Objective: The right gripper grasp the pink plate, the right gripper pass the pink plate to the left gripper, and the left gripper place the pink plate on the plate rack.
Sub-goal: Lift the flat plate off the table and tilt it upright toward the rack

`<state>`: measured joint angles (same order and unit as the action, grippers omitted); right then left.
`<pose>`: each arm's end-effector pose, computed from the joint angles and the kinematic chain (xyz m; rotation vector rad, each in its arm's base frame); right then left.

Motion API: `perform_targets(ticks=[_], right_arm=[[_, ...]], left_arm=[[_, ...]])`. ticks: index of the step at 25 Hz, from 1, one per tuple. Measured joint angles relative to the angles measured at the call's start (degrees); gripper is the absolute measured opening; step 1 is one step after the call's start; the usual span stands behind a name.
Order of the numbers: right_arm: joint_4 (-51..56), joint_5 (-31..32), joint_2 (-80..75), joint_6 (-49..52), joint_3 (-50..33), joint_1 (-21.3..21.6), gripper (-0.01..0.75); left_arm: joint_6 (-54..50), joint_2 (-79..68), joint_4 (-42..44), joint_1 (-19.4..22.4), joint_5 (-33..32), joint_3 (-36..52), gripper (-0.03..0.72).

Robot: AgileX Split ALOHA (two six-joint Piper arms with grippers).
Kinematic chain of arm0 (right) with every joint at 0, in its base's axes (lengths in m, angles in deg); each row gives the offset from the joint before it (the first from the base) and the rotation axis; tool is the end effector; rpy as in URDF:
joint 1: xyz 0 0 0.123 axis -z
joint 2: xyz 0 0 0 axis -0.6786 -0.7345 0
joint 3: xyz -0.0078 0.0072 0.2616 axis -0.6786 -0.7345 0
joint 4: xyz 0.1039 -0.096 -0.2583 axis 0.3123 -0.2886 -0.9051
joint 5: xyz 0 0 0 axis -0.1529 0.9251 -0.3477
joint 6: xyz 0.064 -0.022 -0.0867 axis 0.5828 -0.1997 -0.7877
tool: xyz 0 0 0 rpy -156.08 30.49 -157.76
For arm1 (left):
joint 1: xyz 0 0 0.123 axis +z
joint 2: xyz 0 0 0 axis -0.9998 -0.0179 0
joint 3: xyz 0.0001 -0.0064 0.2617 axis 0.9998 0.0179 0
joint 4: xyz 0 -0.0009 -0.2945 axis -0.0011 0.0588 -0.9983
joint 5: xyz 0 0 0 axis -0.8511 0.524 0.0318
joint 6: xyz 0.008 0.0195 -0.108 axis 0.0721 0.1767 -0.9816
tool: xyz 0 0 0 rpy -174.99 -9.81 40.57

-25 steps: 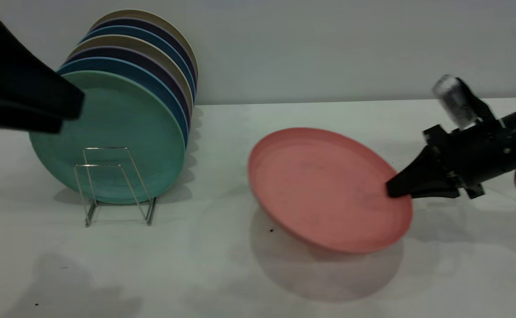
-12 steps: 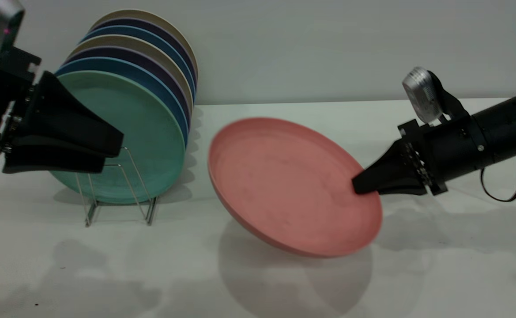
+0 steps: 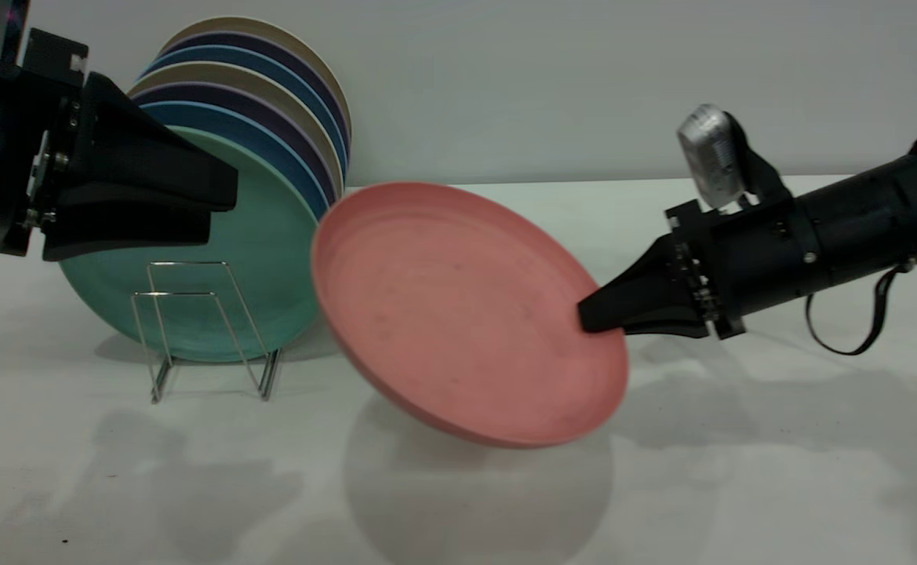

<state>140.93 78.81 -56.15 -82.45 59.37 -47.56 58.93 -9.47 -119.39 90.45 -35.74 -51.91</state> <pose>0.3771 0.1283 -0.0222 -0.3883 2.4302 1.4521 0.2973 -0.0684 0.0989 0.0846 2.4088 -1.0083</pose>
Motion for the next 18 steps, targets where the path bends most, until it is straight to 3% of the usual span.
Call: perform_targets(ticks=[9,18], right_arm=[[4.7,0.1,0.1,-1.6,0.0,-6.0,0.017],[4.7,0.4,2.3,-1.9,0.0,-6.1,0.017]], left_arm=[[0.5,0.0,-0.3,0.0,0.0,0.0,0.393],[0.5,0.0,0.4,0.0,0.1,0.0,0.393]])
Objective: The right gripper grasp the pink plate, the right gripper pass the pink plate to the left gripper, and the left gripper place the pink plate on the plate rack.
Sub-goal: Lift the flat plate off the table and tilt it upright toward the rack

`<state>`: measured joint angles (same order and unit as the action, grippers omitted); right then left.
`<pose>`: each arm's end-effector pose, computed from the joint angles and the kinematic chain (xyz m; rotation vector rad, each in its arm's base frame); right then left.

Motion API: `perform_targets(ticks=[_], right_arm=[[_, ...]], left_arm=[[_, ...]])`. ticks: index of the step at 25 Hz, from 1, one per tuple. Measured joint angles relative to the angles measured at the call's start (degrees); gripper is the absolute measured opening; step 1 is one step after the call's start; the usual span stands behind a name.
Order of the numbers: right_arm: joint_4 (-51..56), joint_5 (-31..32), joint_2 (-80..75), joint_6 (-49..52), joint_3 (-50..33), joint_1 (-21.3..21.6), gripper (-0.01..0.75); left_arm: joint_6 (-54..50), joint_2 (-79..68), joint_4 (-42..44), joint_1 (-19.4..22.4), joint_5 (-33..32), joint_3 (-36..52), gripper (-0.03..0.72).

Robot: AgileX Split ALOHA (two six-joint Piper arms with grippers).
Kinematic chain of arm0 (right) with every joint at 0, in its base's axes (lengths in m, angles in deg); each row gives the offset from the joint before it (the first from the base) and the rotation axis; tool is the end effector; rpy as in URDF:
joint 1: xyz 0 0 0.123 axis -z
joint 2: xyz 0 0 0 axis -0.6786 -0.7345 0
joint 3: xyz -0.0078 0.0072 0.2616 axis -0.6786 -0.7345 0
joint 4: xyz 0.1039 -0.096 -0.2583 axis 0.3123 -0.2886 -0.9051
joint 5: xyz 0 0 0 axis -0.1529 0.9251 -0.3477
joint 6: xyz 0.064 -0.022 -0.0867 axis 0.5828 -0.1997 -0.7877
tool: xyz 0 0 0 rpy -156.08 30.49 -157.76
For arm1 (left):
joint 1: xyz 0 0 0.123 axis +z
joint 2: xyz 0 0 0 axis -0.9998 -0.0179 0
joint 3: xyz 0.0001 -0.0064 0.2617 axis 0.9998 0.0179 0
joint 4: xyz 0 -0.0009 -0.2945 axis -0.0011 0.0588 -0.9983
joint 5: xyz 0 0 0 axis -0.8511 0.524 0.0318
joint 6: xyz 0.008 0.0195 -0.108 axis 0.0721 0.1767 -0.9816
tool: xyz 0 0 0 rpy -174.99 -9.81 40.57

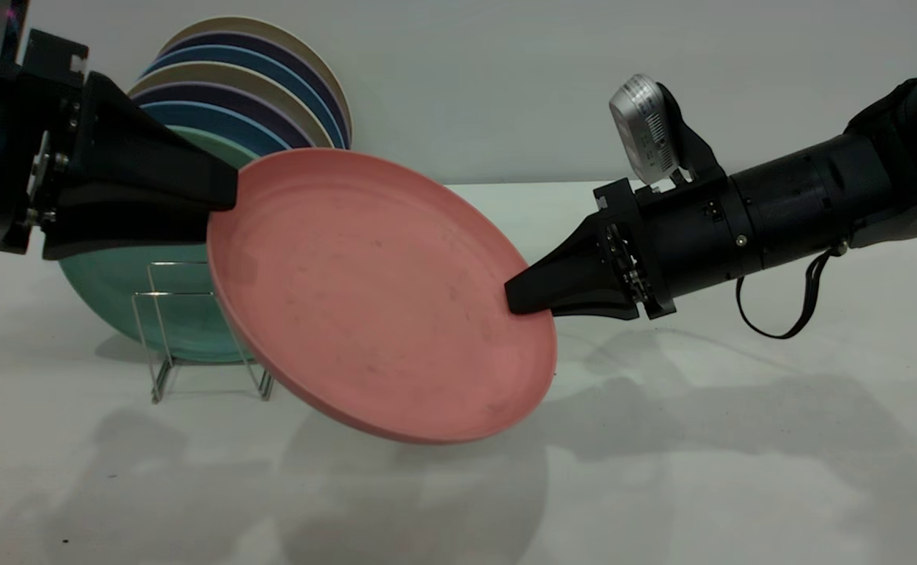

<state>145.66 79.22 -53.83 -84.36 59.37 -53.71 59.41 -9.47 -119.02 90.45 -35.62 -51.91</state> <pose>0.3729 0.1708 -0.0018 -0.4842 2.3470 1.4946 0.2970 -0.0682 0.0985 0.1011 2.4102 -0.9993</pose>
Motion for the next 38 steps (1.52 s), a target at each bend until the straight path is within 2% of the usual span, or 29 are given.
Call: perform_targets(ticks=[8,16,19,21,26,30,36,38], right_arm=[[0.1,0.9,0.0,0.1,0.0,-0.9,0.017],[0.6,1.1,1.9,0.3,0.0,-5.9,0.015],[1.5,1.1,2.5,-0.1,0.0,-6.5,0.016],[1.7,1.1,2.5,-0.5,0.0,-6.5,0.02],[1.8,1.1,2.6,-0.7,0.0,-6.5,0.049],[2.1,1.3,2.8,-0.6,0.0,-6.7,0.16],[2.2,2.5,2.9,0.0,0.0,-6.7,0.534],[2.2,3.1,2.9,0.8,0.0,-6.7,0.637]], left_arm=[[0.0,0.0,0.4,0.0,-0.1,0.0,0.393],[-0.2,0.0,0.4,0.0,0.2,0.0,0.387],[-1.0,0.0,0.3,0.1,0.8,0.0,0.325],[-1.5,0.0,0.4,0.2,2.0,0.0,0.219],[-1.5,0.0,0.7,0.3,3.0,0.0,0.206],[-1.5,-0.1,2.3,0.3,2.8,0.0,0.193],[-1.5,-0.1,6.6,0.3,4.4,0.0,0.118],[-1.4,-0.1,7.9,0.3,4.8,0.0,0.115]])
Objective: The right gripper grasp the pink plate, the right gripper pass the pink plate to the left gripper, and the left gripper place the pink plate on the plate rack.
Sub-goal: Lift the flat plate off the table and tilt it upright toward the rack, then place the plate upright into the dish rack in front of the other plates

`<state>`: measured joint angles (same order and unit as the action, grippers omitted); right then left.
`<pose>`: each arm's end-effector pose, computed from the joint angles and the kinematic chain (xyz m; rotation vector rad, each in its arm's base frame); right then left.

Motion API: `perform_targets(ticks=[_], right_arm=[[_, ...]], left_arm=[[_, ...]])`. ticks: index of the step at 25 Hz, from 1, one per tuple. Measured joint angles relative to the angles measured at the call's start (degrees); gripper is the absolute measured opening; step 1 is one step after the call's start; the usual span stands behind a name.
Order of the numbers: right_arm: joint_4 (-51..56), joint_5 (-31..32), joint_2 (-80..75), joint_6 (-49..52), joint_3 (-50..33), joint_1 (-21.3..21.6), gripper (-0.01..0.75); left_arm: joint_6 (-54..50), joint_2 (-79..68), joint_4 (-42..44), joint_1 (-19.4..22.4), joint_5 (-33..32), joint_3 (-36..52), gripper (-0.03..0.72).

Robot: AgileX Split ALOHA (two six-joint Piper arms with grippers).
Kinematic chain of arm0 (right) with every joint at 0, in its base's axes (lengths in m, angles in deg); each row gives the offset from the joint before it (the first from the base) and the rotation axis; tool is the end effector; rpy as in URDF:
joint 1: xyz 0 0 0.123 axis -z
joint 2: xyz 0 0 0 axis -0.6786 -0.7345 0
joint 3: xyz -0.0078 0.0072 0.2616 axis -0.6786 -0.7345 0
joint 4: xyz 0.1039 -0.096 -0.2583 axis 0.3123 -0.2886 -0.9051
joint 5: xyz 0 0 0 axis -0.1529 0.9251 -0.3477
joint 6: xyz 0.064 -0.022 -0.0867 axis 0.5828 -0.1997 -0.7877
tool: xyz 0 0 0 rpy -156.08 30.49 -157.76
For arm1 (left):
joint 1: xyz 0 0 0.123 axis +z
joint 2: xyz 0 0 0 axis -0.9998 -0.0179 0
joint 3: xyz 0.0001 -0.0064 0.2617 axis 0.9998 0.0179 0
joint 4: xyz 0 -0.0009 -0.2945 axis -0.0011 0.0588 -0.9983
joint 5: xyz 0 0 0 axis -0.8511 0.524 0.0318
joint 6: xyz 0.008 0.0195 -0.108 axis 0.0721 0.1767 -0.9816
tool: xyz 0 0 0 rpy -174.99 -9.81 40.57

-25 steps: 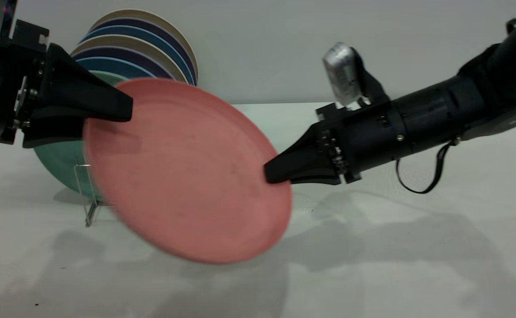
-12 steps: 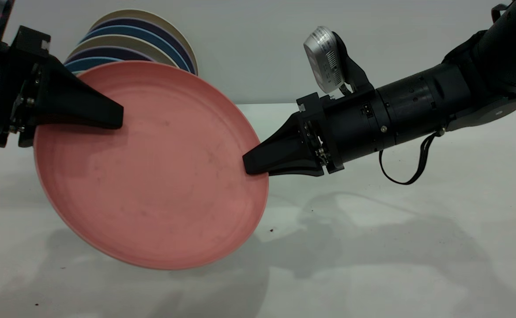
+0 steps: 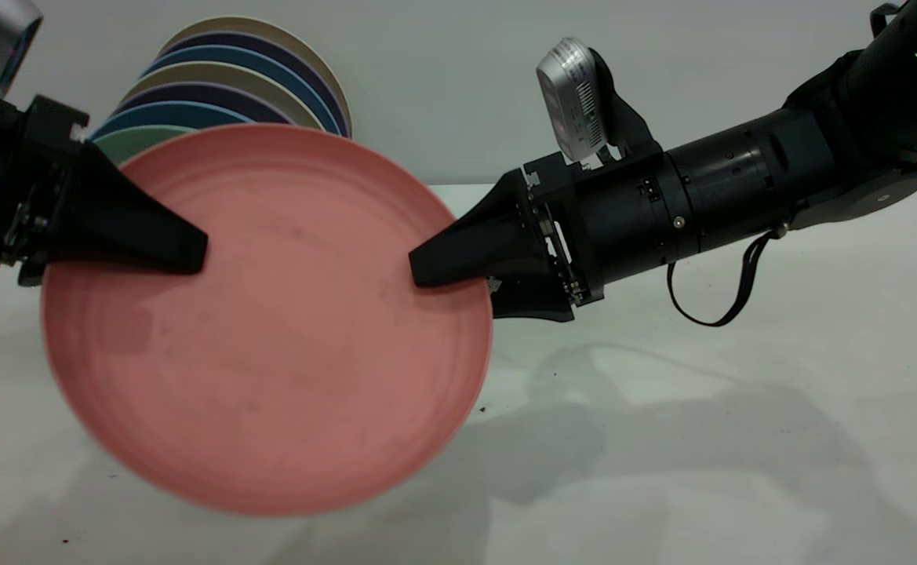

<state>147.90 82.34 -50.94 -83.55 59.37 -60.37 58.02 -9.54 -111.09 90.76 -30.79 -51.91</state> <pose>0.3556 0.2172 0.0251 -0.6108 2.2691 1.6138 0.2939 -0.0585 0.0877 0.1884 2.4944 -0.8443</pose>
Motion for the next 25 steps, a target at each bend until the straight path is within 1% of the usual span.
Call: perform_targets(ticks=[2,4,7,10,13,17,22,25], right_arm=[[-0.3,0.4,0.0,1.3,0.0,0.5,0.704],[-1.6,0.7,0.0,3.1,0.0,1.8,0.719],[-3.4,0.8,0.0,6.0,0.0,4.3,0.706],[-5.4,0.8,0.0,7.8,0.0,7.1,0.666],[-9.2,0.8,0.0,9.9,0.0,9.7,0.611],[-15.4,1.0,0.1,13.9,0.0,13.7,0.505],[-24.9,0.8,2.0,19.5,0.0,18.7,0.322],[-30.4,-2.8,5.2,23.6,0.0,20.0,0.216]], left_arm=[[0.2,0.0,1.0,0.0,1.4,0.0,0.115],[1.0,0.0,1.4,0.0,3.5,0.0,0.115],[2.3,0.0,1.5,0.0,6.7,0.0,0.115],[3.6,0.0,1.5,0.0,8.6,0.0,0.115],[6.3,0.0,1.5,0.0,9.0,0.0,0.115],[12.4,0.1,2.9,-0.1,8.8,-1.2,0.115],[16.6,2.8,7.8,-0.1,8.5,-5.2,0.115],[19.3,5.1,10.8,-0.1,8.6,-7.9,0.115]])
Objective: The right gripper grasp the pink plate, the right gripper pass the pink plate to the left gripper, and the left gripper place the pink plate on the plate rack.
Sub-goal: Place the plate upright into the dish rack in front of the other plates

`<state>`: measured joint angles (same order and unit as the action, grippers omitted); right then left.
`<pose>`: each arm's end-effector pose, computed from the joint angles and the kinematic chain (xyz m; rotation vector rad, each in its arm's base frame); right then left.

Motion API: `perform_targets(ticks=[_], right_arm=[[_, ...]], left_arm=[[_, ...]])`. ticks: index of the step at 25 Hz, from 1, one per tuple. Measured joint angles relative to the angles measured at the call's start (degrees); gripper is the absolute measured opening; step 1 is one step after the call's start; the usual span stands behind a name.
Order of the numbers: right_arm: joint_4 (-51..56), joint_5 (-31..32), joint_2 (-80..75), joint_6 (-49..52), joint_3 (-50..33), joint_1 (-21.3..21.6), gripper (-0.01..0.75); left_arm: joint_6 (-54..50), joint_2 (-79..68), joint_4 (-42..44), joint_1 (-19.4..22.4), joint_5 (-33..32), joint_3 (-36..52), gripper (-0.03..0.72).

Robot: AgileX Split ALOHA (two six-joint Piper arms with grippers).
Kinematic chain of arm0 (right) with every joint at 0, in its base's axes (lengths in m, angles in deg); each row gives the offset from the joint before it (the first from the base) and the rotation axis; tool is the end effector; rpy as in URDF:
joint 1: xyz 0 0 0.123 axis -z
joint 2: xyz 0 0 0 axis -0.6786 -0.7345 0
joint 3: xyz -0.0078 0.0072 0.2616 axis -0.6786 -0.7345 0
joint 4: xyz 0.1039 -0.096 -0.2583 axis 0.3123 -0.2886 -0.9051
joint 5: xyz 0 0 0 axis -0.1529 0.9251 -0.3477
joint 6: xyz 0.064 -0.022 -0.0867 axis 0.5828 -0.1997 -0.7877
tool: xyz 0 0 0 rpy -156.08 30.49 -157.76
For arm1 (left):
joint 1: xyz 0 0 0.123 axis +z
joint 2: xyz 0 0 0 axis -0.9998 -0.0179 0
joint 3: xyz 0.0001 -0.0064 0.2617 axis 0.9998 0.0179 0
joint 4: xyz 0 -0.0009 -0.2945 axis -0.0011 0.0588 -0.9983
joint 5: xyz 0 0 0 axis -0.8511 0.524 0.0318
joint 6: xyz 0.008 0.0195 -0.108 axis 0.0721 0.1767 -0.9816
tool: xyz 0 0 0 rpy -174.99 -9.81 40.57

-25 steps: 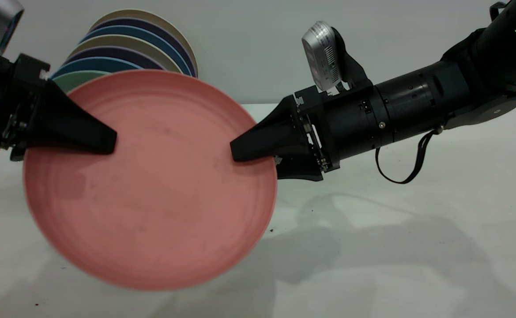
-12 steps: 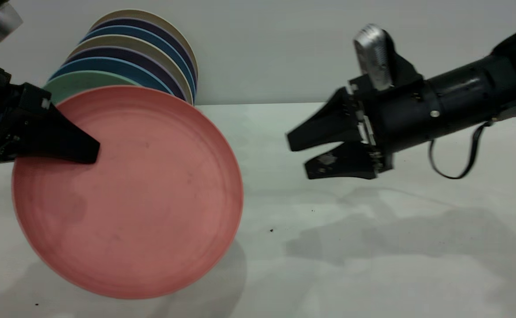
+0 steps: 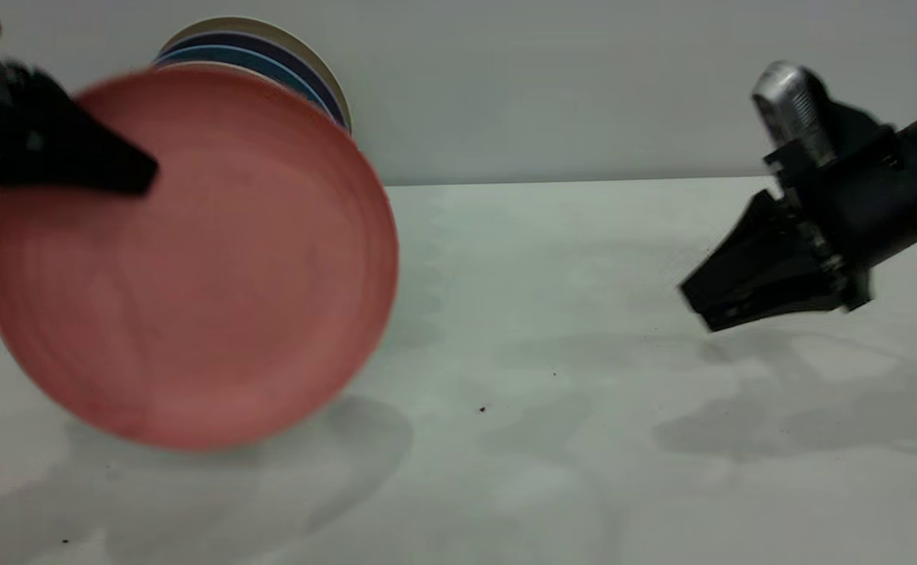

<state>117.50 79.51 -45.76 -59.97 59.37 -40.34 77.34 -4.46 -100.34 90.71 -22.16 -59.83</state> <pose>0.3793 0.0703 0.0270 -0.3430 2.7011 1.3008 0.3329 -0.0412 0.1416 0.7708 2.2150 -0.3247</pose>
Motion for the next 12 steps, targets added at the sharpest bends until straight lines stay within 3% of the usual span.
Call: perform_targets(ticks=[5,9,12], right_arm=[[-6.8,-5.2,5.5,4.5,0.0,0.1,0.094],[-8.0,-5.4,6.8,5.1,0.0,0.1,0.059],[-8.6,-5.4,6.8,5.3,0.0,0.1,0.057]], left_arm=[[12.2,2.9,3.9,0.0,0.2,-3.3,0.115],[24.4,3.3,4.7,0.0,-0.4,-5.2,0.115],[25.9,3.3,7.3,0.0,-1.1,-7.1,0.115]])
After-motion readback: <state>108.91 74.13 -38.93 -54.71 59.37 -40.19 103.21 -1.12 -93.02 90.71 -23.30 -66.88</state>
